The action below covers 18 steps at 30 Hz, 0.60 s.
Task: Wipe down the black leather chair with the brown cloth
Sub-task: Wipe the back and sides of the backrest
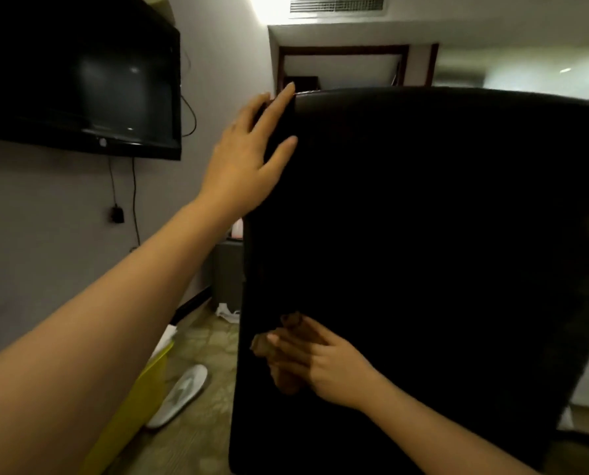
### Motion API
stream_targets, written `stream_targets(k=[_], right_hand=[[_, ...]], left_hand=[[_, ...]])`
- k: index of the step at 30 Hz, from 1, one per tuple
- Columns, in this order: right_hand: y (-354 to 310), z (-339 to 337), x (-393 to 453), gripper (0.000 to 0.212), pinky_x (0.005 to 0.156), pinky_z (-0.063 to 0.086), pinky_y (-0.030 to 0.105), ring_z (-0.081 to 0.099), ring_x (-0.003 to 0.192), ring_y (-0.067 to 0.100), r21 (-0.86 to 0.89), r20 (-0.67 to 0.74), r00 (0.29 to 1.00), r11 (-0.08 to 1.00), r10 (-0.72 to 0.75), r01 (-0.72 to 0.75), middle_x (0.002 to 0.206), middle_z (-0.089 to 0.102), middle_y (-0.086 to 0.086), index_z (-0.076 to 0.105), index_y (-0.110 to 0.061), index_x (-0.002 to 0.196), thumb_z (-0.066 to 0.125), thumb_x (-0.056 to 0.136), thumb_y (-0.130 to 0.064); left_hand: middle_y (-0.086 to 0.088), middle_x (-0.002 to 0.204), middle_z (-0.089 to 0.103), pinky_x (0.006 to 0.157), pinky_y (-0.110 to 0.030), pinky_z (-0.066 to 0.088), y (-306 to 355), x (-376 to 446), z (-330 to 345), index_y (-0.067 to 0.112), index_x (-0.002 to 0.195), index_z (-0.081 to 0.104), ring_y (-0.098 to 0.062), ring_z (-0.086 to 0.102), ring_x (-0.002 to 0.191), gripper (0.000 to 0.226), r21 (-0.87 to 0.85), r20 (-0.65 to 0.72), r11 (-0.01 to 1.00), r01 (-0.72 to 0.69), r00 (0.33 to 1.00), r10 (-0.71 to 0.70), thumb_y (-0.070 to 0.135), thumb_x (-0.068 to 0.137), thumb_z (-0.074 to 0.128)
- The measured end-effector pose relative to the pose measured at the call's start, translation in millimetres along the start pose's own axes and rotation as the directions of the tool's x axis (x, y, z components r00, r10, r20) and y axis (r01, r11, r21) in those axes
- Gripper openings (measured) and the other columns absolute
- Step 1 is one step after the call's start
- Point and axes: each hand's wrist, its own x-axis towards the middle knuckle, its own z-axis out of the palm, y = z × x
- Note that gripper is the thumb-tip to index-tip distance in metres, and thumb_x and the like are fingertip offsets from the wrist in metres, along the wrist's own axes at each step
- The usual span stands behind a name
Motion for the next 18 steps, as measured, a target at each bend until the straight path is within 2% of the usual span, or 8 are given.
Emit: stream_targets(k=[3,4,7,9,12,15,17,18], right_hand=[[37.7,-24.7,41.4,0.038,0.117,-0.005,0.040,0.036,0.128,0.020,0.054,-0.254,0.964,0.997,0.075,-0.063,0.131,0.057,0.004,0.063,-0.020,0.116,0.030,0.097,-0.022],[52.8,-34.5,61.4,0.038,0.117,-0.004,0.041,0.035,0.128,0.022,0.038,-0.338,0.926,0.985,0.170,-0.167,0.133,0.056,0.007,0.059,-0.019,0.122,0.036,0.092,-0.022],[59.5,-45.5,95.9,0.049,0.113,0.002,0.046,0.040,0.132,0.022,0.016,-0.366,0.861,0.927,0.353,-0.374,0.139,0.050,0.007,0.054,-0.017,0.131,0.041,0.084,-0.026],[30.3,-23.8,90.3,0.048,0.114,0.000,0.046,0.042,0.131,0.022,0.000,-0.311,0.908,0.955,0.281,-0.296,0.139,0.050,0.008,0.057,-0.017,0.128,0.042,0.083,-0.025],[-28.8,18.1,47.2,0.033,0.117,0.002,0.046,0.041,0.132,0.018,-0.050,-0.084,0.996,0.999,-0.024,0.020,0.139,0.050,0.007,0.062,-0.018,0.118,0.042,0.092,-0.019],[-49.3,32.8,12.9,0.034,0.116,-0.004,0.048,0.030,0.138,0.015,-0.109,0.157,0.968,0.971,-0.194,0.212,0.143,0.045,-0.001,0.063,-0.025,0.119,0.048,0.090,-0.031],[-33.2,27.8,24.2,0.041,0.117,-0.004,0.044,0.020,0.142,0.018,-0.051,0.001,0.989,0.988,-0.145,0.145,0.143,0.044,0.001,0.063,-0.020,0.120,0.027,0.101,-0.022],[-20.0,19.9,36.6,0.045,0.118,-0.001,0.042,0.026,0.140,0.019,-0.023,-0.114,0.992,0.998,-0.057,0.055,0.141,0.046,0.004,0.063,-0.018,0.121,0.022,0.101,-0.017]], left_hand=[[-0.006,0.144,0.028,0.101,-0.034,0.036,1.6,2.0,8.6,0.029,0.145,0.023,-0.025,0.035,0.124,0.053,-0.069,-0.036,0.997,0.024,0.999,-0.027,0.040,0.096,0.038],[-0.006,0.145,0.027,0.102,-0.034,0.035,3.0,2.1,11.6,0.029,0.145,0.022,-0.026,0.034,0.125,0.054,-0.063,-0.062,0.998,0.027,0.998,-0.031,0.041,0.095,0.038],[-0.006,0.149,0.022,0.105,-0.037,0.033,-2.6,-2.1,19.6,0.028,0.146,0.018,-0.027,0.030,0.128,0.059,-0.046,-0.103,0.999,0.021,0.994,-0.025,0.043,0.094,0.040],[-0.006,0.151,0.019,0.107,-0.040,0.031,-8.2,-3.2,19.0,0.026,0.147,0.016,-0.028,0.029,0.129,0.062,-0.054,-0.087,0.998,0.011,0.996,-0.016,0.044,0.093,0.041],[-0.008,0.152,0.015,0.110,-0.046,0.029,-13.9,-4.1,13.0,0.023,0.147,0.015,-0.027,0.026,0.134,0.065,-0.089,-0.053,0.996,-0.024,0.998,0.019,0.043,0.093,0.043],[-0.009,0.153,0.014,0.110,-0.048,0.029,-19.5,-5.6,8.4,0.020,0.147,0.016,-0.027,0.024,0.137,0.067,-0.109,-0.017,0.992,-0.058,0.998,0.056,0.042,0.091,0.045],[-0.011,0.153,0.012,0.111,-0.047,0.029,-20.7,-5.6,8.3,0.016,0.147,0.015,-0.028,0.022,0.138,0.069,-0.117,-0.002,0.991,-0.072,0.997,0.072,0.041,0.091,0.046],[-0.013,0.153,0.012,0.111,-0.048,0.029,-20.8,-5.1,9.5,0.015,0.147,0.016,-0.028,0.021,0.139,0.069,-0.124,-0.003,0.989,-0.077,0.997,0.077,0.041,0.091,0.046]])
